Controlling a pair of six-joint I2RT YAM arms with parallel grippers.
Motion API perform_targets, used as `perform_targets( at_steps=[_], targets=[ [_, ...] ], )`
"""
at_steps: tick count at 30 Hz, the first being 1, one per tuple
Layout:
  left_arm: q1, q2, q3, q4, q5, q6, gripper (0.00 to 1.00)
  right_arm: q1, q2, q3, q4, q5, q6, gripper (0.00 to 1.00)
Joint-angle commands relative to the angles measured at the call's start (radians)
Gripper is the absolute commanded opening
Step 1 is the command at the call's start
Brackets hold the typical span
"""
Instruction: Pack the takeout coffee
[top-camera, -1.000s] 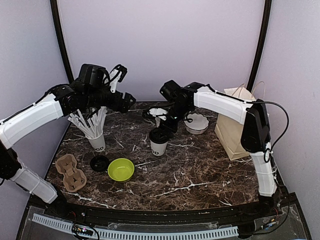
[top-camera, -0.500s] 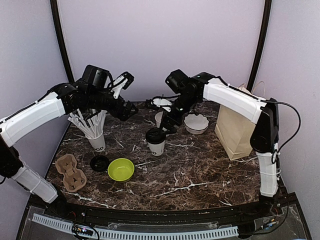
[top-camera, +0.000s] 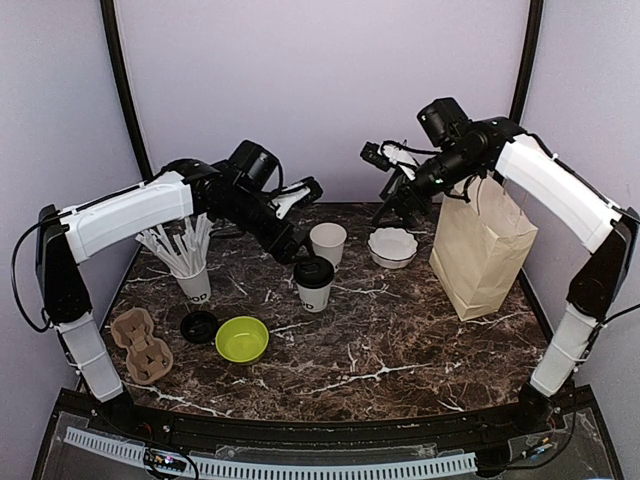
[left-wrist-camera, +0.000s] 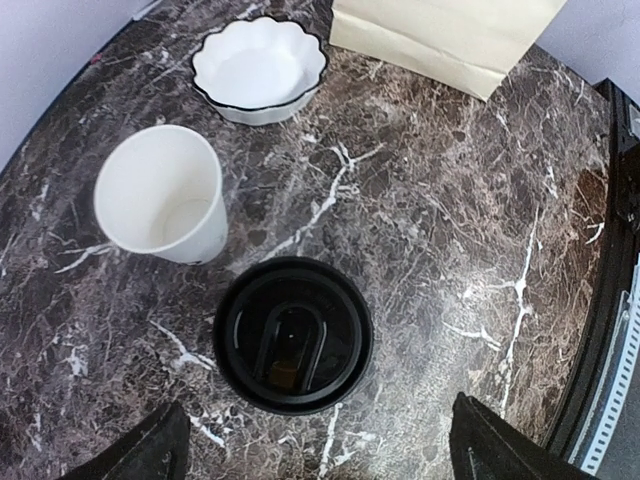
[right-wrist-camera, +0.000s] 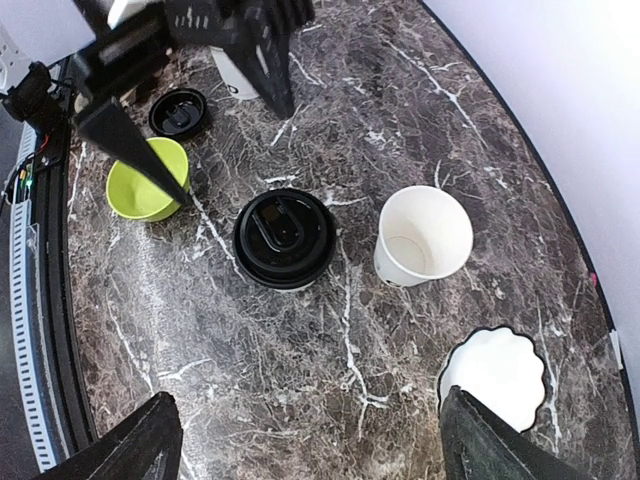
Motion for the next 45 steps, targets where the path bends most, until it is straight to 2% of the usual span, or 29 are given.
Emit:
perform_targets(
  at_steps=[1, 10, 19, 25, 33, 35, 45],
  targets=[
    [-0.021, 0.063, 0.055, -0.101, 0.015, 0.038, 0.93, -0.026, -0.062, -0.053, 0.052, -0.025, 0.016, 0.90],
    [-0.055, 0.206, 0.153, -0.133, -0.043, 0.035, 0.93, -0.059, -0.103, -0.104, 0.075, -0.021, 0.027, 0.90],
    [-0.061, 0.270, 0.202, -0.141, -0.069, 0.039, 0.84, -0.064, -0.087, -0.111, 0.081, -0.021, 0.025, 0.90],
    [-0.072, 0.275, 0.198, -0.140, -0.086, 0.045, 0.83, -0.064, -0.070, -0.107, 0.081, -0.035, 0.025, 0.90],
    [-0.085, 0.278, 0.195, -0.135, -0.181, 0.056, 0.83, -0.064, -0.065, -0.098, 0.077, -0.041, 0.028, 0.89],
    [-0.091, 0.273, 0.198, -0.133, -0.197, 0.057, 0.86, -0.064, -0.063, -0.093, 0.073, -0.044, 0.028, 0.89],
    [-0.098, 0.239, 0.193, -0.081, -0.178, 0.044, 0.87, -0.064, -0.061, -0.100, 0.071, -0.052, 0.028, 0.89]
  ],
)
